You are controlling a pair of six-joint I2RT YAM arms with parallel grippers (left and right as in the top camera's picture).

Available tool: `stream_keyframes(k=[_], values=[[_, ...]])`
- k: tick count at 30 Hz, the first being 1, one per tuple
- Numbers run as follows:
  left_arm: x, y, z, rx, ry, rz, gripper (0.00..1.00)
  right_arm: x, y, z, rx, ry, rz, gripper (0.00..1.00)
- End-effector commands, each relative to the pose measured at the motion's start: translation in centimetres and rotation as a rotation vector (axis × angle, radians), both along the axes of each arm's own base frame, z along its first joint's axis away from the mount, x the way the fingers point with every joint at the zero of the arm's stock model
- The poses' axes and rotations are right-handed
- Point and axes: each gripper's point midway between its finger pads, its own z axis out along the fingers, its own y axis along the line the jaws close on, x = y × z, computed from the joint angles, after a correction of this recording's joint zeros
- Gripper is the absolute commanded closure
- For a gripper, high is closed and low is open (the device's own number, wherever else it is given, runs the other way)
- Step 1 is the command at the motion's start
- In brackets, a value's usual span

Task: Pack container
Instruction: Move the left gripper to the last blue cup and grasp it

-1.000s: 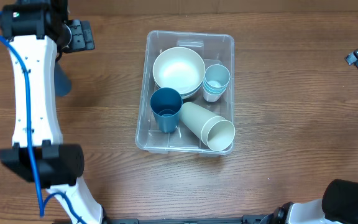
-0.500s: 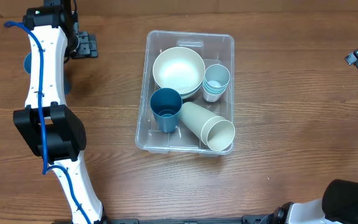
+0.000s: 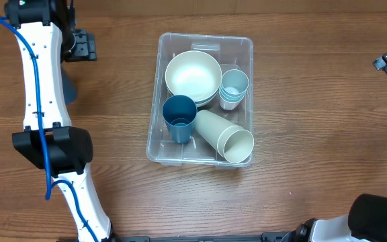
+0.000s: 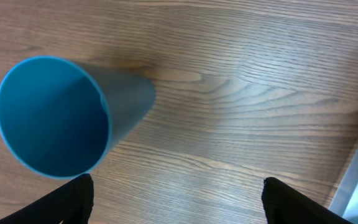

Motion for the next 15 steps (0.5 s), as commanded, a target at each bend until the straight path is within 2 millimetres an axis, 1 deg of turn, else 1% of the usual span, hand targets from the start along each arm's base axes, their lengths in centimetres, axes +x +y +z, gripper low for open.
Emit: stream_keyframes(k=[1, 4, 6, 8, 10, 12, 15], values=[[-0.6, 2.6, 0.6, 0.005, -0.016, 0.094, 0.12, 0.2, 0.0, 0.6, -0.009, -0.019, -0.002, 0.00], [-1.0, 3.9, 0.6, -0.001, -0.019, 0.145, 0.11, 0.2, 0.0, 0.6, -0.009, -0.019, -0.002, 0.00], [-1.1, 4.4, 0.6, -0.005, -0.021, 0.157, 0.11, 0.2, 0.0, 0.6, -0.009, -0.019, -0.002, 0.00], [-1.1, 4.4, 0.6, -0.007, -0.023, 0.163, 0.10, 0.2, 0.0, 0.6, -0.009, -0.019, -0.002, 0.00], [-1.0, 5.1, 0.7, 0.007, -0.032, 0.168, 0.10, 0.2, 0.0, 0.6, -0.009, -0.019, -0.002, 0.00], [-1.0, 6.0, 0.8, 0.011, -0.040, 0.176, 0.10, 0.2, 0.0, 0.6, -0.009, -0.019, -0.002, 0.00], [-1.2, 7.9, 0.7, 0.014, -0.048, 0.207, 0.11, 0.2, 0.0, 0.6, -0.009, -0.019, -0.002, 0.00]])
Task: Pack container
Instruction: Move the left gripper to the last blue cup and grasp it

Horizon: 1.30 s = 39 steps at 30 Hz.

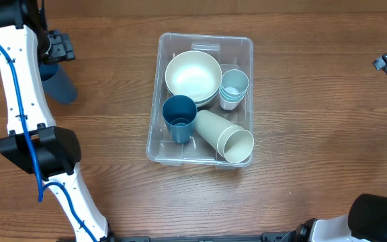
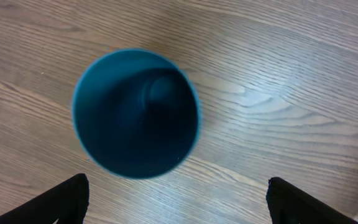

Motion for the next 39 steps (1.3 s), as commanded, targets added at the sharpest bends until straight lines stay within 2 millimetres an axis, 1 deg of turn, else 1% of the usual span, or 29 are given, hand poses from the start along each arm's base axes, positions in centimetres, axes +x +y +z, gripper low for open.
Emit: stream_keyframes(k=[1, 2, 4, 6, 7, 9, 11, 12, 13, 14, 15, 17, 18, 20, 21, 25, 27, 28, 30, 32, 33, 37, 38, 39], values=[[-0.6, 2.7, 0.4, 0.021, -0.011, 0.046, 0.11, 0.2, 0.0, 0.6, -0.009, -0.019, -0.003, 0.00], [-0.6, 3.0, 0.0, 0.005, -0.005, 0.041, 0.13, 0.2, 0.0, 0.6, -0.009, -0.019, -0.003, 0.00], [-0.1, 2.3, -1.7, -0.057, 0.014, -0.013, 0.14, 0.2, 0.0, 0.6, -0.009, -0.019, -0.003, 0.00], [0.9, 1.0, -3.8, -0.141, 0.030, -0.083, 0.17, 0.2, 0.0, 0.6, -0.009, -0.019, -0.003, 0.00], [1.4, 0.4, -4.5, -0.167, 0.030, -0.103, 0.18, 0.2, 0.0, 0.6, -0.009, -0.019, -0.003, 0.00], [2.0, -0.1, -4.6, -0.168, 0.015, -0.134, 0.18, 0.2, 0.0, 0.6, -0.009, -0.019, -0.003, 0.00], [2.6, -1.3, -4.5, -0.187, -0.001, -0.195, 0.18, 0.2, 0.0, 0.6, -0.009, -0.019, -0.003, 0.00], [2.7, -1.6, -4.5, -0.188, -0.001, -0.203, 0.19, 0.2, 0.0, 0.6, -0.009, -0.019, -0.003, 0.00], [2.8, -1.9, -4.5, -0.188, 0.000, -0.209, 0.27, 0.2, 0.0, 0.6, -0.009, -0.019, -0.003, 0.00], [2.8, -2.2, -4.6, -0.189, 0.003, -0.213, 0.45, 0.2, 0.0, 0.6, -0.009, -0.019, -0.003, 0.00], [2.7, -2.4, -4.8, -0.192, 0.013, -0.216, 0.60, 0.2, 0.0, 0.6, -0.009, -0.019, -0.003, 0.00], [2.3, -2.6, -5.5, -0.203, 0.044, -0.216, 0.71, 0.2, 0.0, 0.6, -0.009, -0.019, -0.003, 0.00], [2.2, -2.6, -5.9, -0.209, 0.058, -0.214, 0.80, 0.2, 0.0, 0.6, -0.009, -0.019, -0.003, 0.00], [1.9, -2.7, -7.1, -0.222, 0.094, -0.201, 0.93, 0.2, 0.0, 0.6, -0.009, -0.019, -0.003, 0.00], [1.9, -2.7, -7.4, -0.223, 0.099, -0.198, 0.96, 0.2, 0.0, 0.6, -0.009, -0.019, -0.003, 0.00], [2.1, -2.3, -7.4, -0.210, 0.092, -0.176, 0.96, 0.2, 0.0, 0.6, -0.009, -0.019, -0.003, 0.00], [2.4, -2.4, -6.9, -0.208, 0.075, -0.168, 0.96, 0.2, 0.0, 0.6, -0.009, -0.019, -0.003, 0.00], [2.4, -2.8, -6.4, -0.205, 0.068, -0.175, 0.96, 0.2, 0.0, 0.6, -0.009, -0.019, -0.003, 0.00], [2.4, -3.5, -4.4, -0.183, 0.042, -0.193, 0.96, 0.2, 0.0, 0.6, -0.009, -0.019, -0.003, 0.00], [1.8, -3.5, -2.6, -0.145, 0.031, -0.195, 0.96, 0.2, 0.0, 0.6, -0.009, -0.019, -0.003, 0.00], [1.5, -3.5, -2.0, -0.137, 0.032, -0.187, 0.96, 0.2, 0.0, 0.6, -0.009, -0.019, -0.003, 0.00], [1.1, -3.8, -1.7, -0.144, 0.036, -0.177, 0.96, 0.2, 0.0, 0.6, -0.009, -0.019, -0.003, 0.00], [1.1, -4.1, -1.4, -0.141, 0.028, -0.184, 0.96, 0.2, 0.0, 0.6, -0.009, -0.019, -0.003, 0.00], [1.1, -4.7, -0.3, -0.134, 0.006, -0.199, 0.96, 0.2, 0.0, 0.6, -0.009, -0.019, -0.003, 0.00]])
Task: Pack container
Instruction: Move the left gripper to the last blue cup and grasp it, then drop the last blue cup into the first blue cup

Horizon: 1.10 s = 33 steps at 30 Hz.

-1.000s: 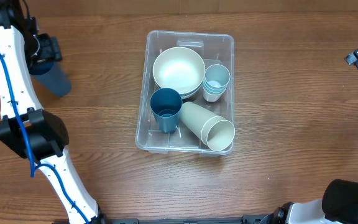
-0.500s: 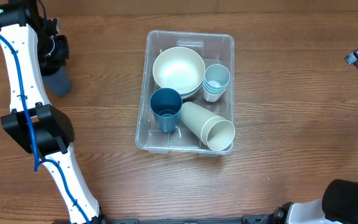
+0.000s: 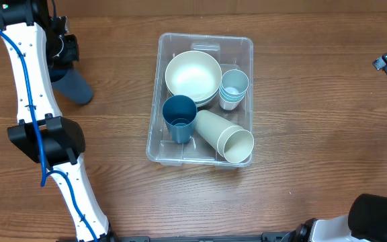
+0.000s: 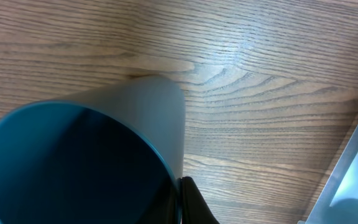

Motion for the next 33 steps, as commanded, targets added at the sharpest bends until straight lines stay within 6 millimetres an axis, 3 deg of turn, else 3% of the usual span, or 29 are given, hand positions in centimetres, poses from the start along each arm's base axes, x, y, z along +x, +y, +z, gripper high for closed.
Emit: stream_keyframes(k=[1, 3, 5, 8, 11, 13, 15, 19, 22, 26, 33], values=[[-0.1, -1.6, 5.1, 0.032, -0.122, -0.021, 0.96, 0.2, 0.0, 0.6, -0.009, -0.018, -0.003, 0.00], [-0.7, -3.7, 9.3, 0.029, -0.225, -0.061, 0.96, 0.2, 0.0, 0.6, -0.009, -0.018, -0.003, 0.00], [-2.4, -7.8, 14.8, -0.007, -0.363, -0.152, 0.96, 0.2, 0.0, 0.6, -0.009, -0.018, -0.003, 0.00], [-6.1, -14.4, 21.2, -0.019, -0.530, -0.318, 0.96, 0.2, 0.0, 0.6, -0.009, -0.018, -0.003, 0.00], [-9.5, -20.6, 24.2, -0.061, -0.615, -0.504, 0.96, 0.2, 0.0, 0.6, -0.009, -0.018, -0.003, 0.00], [-12.5, -25.3, 24.3, -0.100, -0.598, -0.649, 0.96, 0.2, 0.0, 0.6, -0.009, -0.018, -0.003, 0.00], [-13.9, -28.0, 23.8, -0.123, -0.577, -0.728, 0.96, 0.2, 0.0, 0.6, -0.009, -0.018, -0.003, 0.00], [-15.6, -30.8, 23.7, -0.153, -0.567, -0.801, 0.96, 0.2, 0.0, 0.6, -0.009, -0.018, -0.003, 0.00], [-15.5, -30.9, 22.6, -0.161, -0.520, -0.770, 0.96, 0.2, 0.0, 0.6, -0.009, -0.018, -0.003, 0.00], [-15.4, -31.0, 19.5, -0.148, -0.407, -0.764, 0.96, 0.2, 0.0, 0.6, -0.009, -0.018, -0.003, 0.00], [-16.7, -30.2, 18.7, -0.144, -0.362, -0.753, 0.96, 0.2, 0.0, 0.6, -0.009, -0.018, -0.003, 0.00]])
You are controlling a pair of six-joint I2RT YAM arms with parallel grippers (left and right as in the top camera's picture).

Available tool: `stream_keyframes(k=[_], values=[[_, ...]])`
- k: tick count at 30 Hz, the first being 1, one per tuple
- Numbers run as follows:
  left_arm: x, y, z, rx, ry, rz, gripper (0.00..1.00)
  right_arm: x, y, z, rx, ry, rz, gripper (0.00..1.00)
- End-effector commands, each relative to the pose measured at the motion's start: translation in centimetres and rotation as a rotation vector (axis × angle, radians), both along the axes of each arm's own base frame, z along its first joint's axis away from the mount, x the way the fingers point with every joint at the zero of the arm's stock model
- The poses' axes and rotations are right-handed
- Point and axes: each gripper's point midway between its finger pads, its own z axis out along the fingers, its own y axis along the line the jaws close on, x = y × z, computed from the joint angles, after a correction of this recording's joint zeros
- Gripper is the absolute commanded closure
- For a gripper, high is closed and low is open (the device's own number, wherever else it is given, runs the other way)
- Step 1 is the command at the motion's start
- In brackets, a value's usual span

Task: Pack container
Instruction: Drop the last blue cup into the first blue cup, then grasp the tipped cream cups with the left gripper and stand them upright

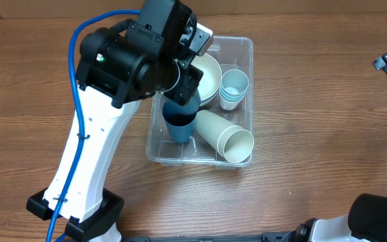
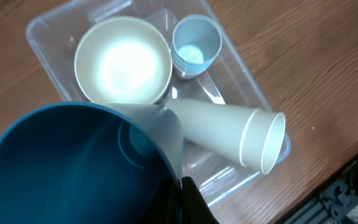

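Observation:
My left gripper [image 2: 179, 203] is shut on the rim of a blue cup [image 2: 73, 168], which fills the lower left of the left wrist view. Seen from overhead, the arm hangs over the clear container [image 1: 244, 44], and the held blue cup [image 1: 180, 111] is at the dark blue cup standing inside. Whether the two are nested cannot be told. The container also holds a white bowl [image 2: 123, 62], stacked pale blue cups [image 2: 196, 46] and a cream cup [image 2: 229, 134] lying on its side. My right gripper sits at the far right edge, its fingers unclear.
The brown wooden table [image 1: 314, 168] surrounds the container. The left arm's white links [image 1: 86, 168] cross the table's left half down to its base at the front edge. Part of the right arm's base [image 1: 381, 218] shows at the bottom right.
The left gripper, shut on the blue cup, was over the table's far left. Now it holds the cup over the container, at the dark blue cup inside. The right arm has not moved.
At first the left gripper was open beside the blue cup standing on the table at far left. Then it was open straight above the cup's mouth. Then it was shut on the rim with the cup tilted. Now the cup is over the container.

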Motion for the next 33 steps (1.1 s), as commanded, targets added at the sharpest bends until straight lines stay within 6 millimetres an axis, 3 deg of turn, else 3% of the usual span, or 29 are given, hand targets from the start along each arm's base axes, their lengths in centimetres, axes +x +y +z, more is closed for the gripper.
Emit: stream_keyframes(k=[1, 7, 8, 9, 10, 13, 16, 18, 21, 23, 24, 27, 31, 33], values=[[-1.7, 0.7, 1.1, -0.020, -0.011, 0.006, 0.96, 0.2, 0.0, 0.6, -0.009, -0.018, -0.003, 0.00], [-1.7, 1.4, -1.4, 0.054, 0.043, 0.025, 0.96, 0.2, 0.0, 0.6, -0.009, -0.018, -0.003, 0.00], [-1.5, 1.7, -1.5, 0.071, 0.037, 0.035, 0.85, 0.2, 0.0, 0.6, -0.009, -0.018, -0.003, 0.00], [-1.3, 1.9, -1.5, 0.083, 0.030, 0.042, 0.66, 0.2, 0.0, 0.6, -0.009, -0.018, -0.003, 0.00], [-1.1, 2.3, -1.5, 0.098, 0.021, 0.056, 0.55, 0.2, 0.0, 0.6, -0.009, -0.018, -0.003, 0.00], [-0.4, 3.5, -1.4, 0.149, -0.013, 0.113, 0.47, 0.2, 0.0, 0.6, -0.009, -0.018, -0.003, 0.00], [0.1, 3.0, -0.8, 0.132, -0.049, 0.108, 0.50, 0.2, 0.0, 0.6, -0.009, -0.018, -0.003, 0.00], [-0.1, 1.6, -0.4, 0.123, -0.082, 0.050, 0.51, 0.2, 0.0, 0.6, -0.009, -0.018, -0.003, 0.00], [-1.8, -2.5, -1.1, 0.145, -0.101, -0.109, 0.50, 0.2, 0.0, 0.6, -0.009, -0.018, -0.003, 0.00], [-2.6, -4.5, -2.9, 0.183, -0.063, -0.167, 0.50, 0.2, 0.0, 0.6, -0.009, -0.018, -0.003, 0.00], [-2.9, -6.3, -4.7, 0.202, -0.019, -0.181, 0.52, 0.2, 0.0, 0.6, -0.009, -0.018, -0.003, 0.00], [-3.4, -8.7, -8.0, 0.245, 0.053, -0.193, 0.55, 0.2, 0.0, 0.6, -0.009, -0.018, -0.003, 0.00], [-4.1, -10.0, -11.5, 0.320, 0.136, -0.213, 0.56, 0.2, 0.0, 0.6, -0.009, -0.018, -0.003, 0.00], [-4.2, -10.3, -12.2, 0.334, 0.150, -0.220, 0.56, 0.2, 0.0, 0.6, -0.009, -0.018, -0.003, 0.00]])
